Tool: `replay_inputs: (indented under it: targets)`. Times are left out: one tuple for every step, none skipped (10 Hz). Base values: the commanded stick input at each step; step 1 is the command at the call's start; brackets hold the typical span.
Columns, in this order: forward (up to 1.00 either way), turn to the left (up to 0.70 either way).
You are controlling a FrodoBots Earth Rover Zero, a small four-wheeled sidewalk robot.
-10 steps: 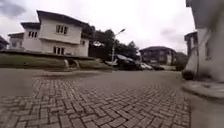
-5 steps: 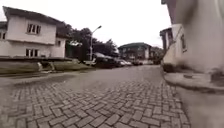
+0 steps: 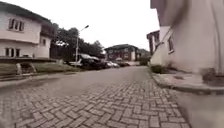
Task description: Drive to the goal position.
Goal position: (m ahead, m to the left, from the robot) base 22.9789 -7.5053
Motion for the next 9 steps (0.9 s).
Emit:
replay_inputs:
  targets:
    - [0.7, 0.0]
    - [0.7, 0.0]
    - [0.7, 0.0]
    - [0.7, 0.0]
    - [0.7, 0.0]
    - [0.7, 0.0]
    - [0.7, 0.0]
    - [0.7, 0.0]
    - [0.7, 0.0]
